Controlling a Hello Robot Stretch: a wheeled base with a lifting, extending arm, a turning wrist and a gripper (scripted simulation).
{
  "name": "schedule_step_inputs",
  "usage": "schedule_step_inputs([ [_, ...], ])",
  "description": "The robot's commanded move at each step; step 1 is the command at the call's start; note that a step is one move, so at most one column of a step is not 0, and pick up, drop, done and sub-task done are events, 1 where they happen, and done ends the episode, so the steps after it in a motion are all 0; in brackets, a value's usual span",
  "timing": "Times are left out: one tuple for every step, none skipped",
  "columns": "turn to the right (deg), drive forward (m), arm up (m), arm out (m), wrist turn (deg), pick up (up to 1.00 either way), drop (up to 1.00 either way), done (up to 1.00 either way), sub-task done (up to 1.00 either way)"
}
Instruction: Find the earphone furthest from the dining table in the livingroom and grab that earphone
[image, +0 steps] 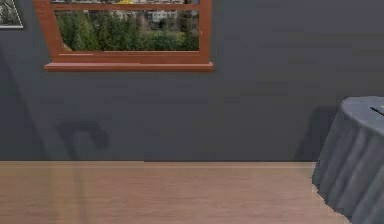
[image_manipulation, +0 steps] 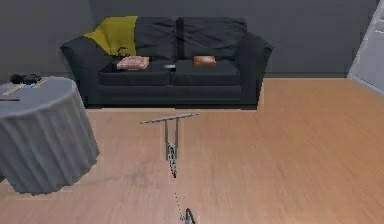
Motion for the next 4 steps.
schedule_step_inputs([
  [0.0, 0.15, 0.0, 0.0, 0.0, 0.0, 0.0, 0.0, 0.0],
  [45.0, 0.0, 0.0, 0.0, 0.0, 0.0, 0.0, 0.0, 0.0],
  [15.0, 0.0, 0.0, 0.0, 0.0, 0.0, 0.0, 0.0, 0.0],
  [0.0, 0.65, 0.0, 0.0, 0.0, 0.0, 0.0, 0.0, 0.0],
])
